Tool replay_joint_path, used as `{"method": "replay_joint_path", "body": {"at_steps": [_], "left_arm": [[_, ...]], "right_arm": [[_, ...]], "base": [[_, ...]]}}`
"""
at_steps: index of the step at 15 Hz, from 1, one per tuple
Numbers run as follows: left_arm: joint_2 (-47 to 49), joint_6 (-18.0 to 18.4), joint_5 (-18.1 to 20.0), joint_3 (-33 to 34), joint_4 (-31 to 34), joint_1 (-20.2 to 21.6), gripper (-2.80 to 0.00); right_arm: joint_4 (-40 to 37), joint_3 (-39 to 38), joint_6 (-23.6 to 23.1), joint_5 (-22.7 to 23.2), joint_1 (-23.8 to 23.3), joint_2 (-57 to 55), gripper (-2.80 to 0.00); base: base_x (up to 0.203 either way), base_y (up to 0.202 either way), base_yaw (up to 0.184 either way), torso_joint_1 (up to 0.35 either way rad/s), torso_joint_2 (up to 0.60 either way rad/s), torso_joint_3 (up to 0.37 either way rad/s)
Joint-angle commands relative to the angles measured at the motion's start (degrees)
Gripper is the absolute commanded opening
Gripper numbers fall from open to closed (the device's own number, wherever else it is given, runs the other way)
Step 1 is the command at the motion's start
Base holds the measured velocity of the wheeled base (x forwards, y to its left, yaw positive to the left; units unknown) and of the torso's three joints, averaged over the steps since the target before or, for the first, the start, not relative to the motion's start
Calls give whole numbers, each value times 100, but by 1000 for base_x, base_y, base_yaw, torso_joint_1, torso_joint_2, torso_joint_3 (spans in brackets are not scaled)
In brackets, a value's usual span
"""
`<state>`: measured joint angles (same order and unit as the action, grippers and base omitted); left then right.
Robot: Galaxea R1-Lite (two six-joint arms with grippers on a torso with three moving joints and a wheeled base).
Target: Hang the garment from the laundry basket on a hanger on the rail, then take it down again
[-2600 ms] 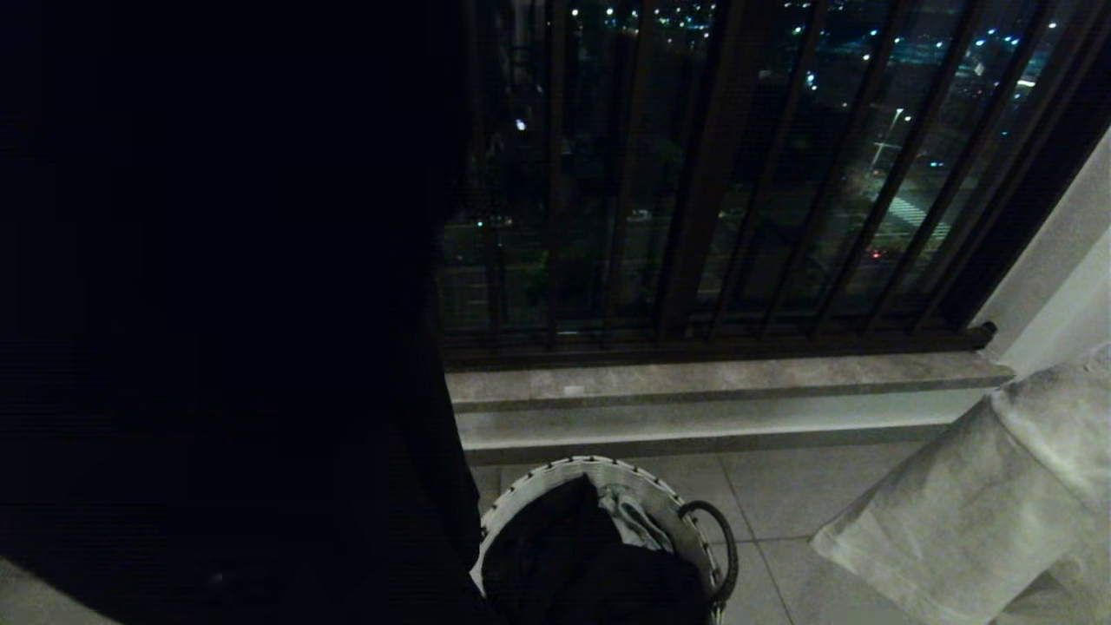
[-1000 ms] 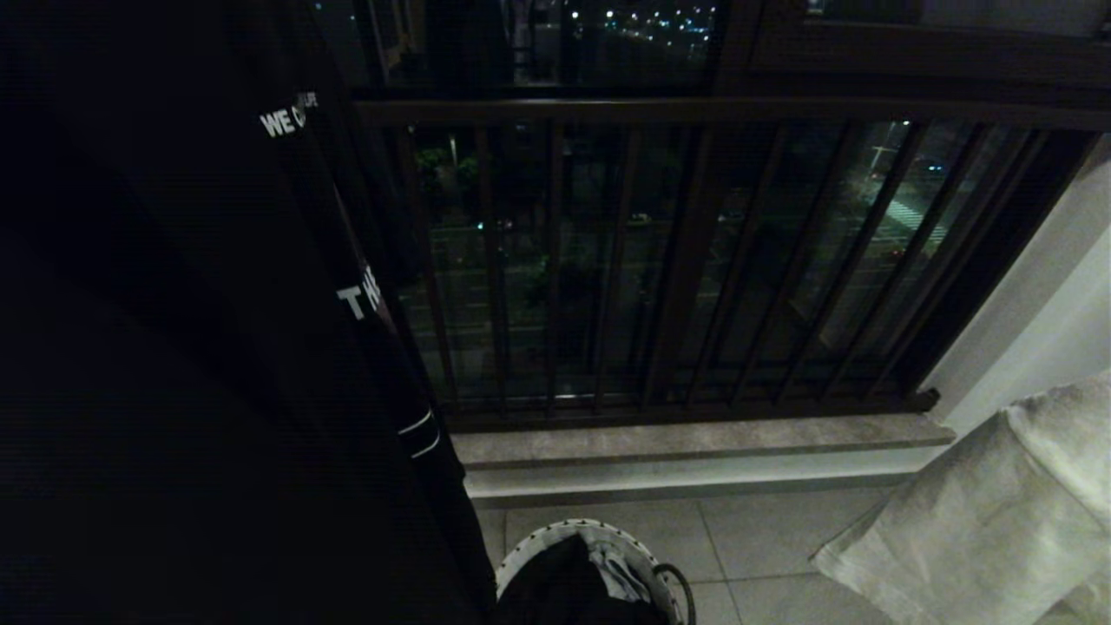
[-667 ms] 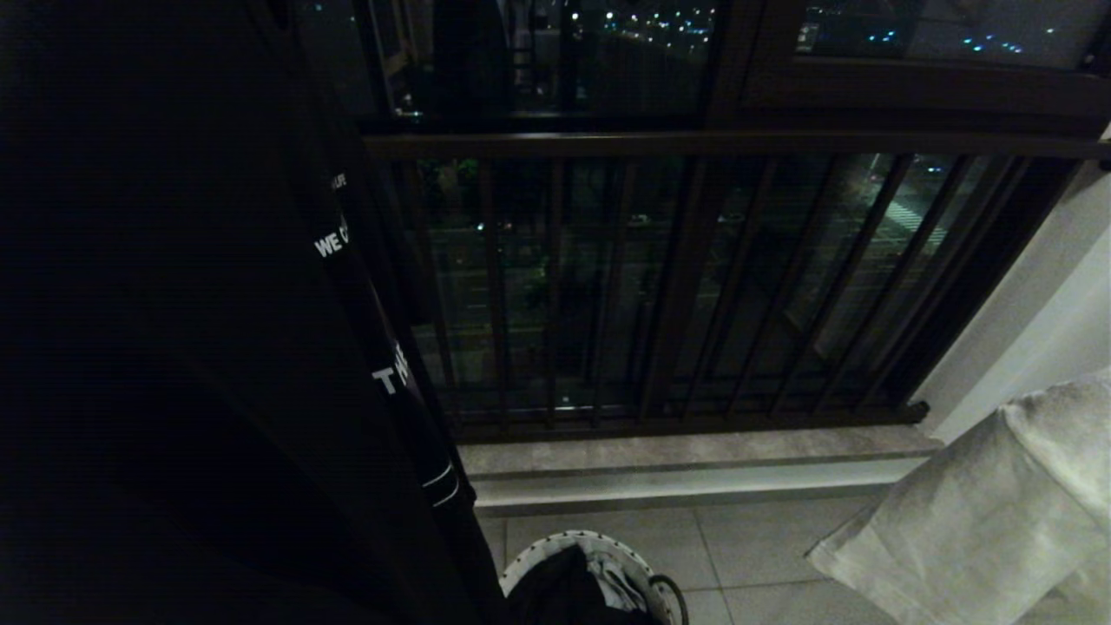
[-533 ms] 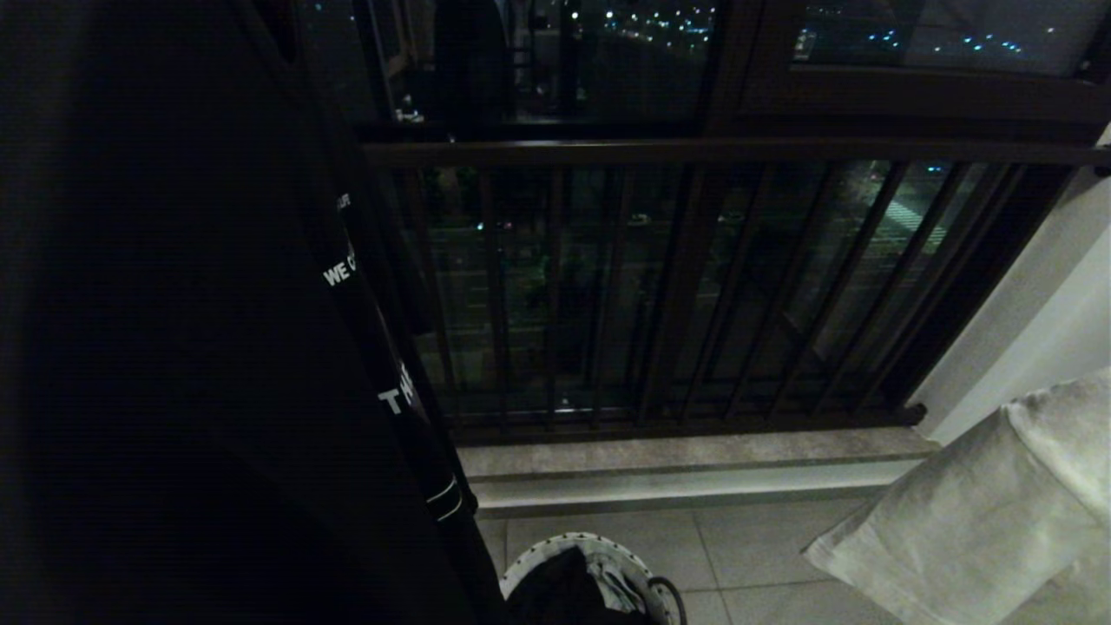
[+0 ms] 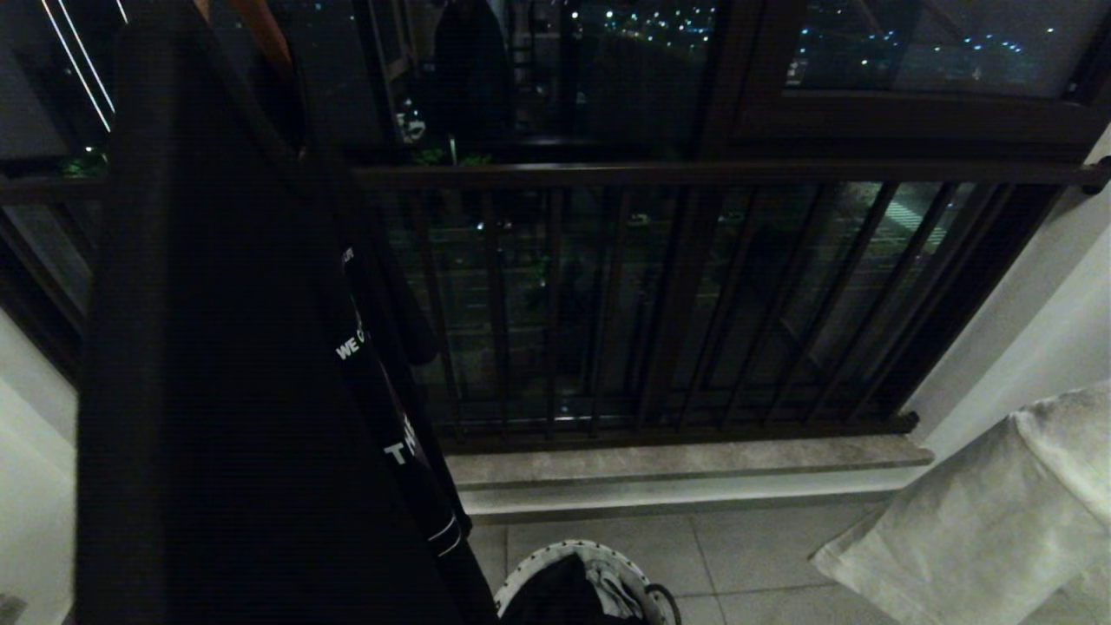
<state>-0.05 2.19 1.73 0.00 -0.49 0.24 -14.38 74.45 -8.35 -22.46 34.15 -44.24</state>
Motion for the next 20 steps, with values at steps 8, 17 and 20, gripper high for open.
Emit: {"method": "replay_joint_path", "body": {"at_steps": [8,17,20], "left_arm": [[-4,0,3,18,-4,2,-280],[-4,0,3,18,-4,2,-280],[-4,0,3,18,-4,2,-280]], "right_arm": [[6,35,-132,-13,-4,39,-280],[-3,26,-209,178,-2,135,-280],[-3,82,-289,410,4,125,-280]], "base": [[0,0,0,148,-329,-179],[0,0,0,40,-93,-45],[0,0,0,0,0,0]]}}
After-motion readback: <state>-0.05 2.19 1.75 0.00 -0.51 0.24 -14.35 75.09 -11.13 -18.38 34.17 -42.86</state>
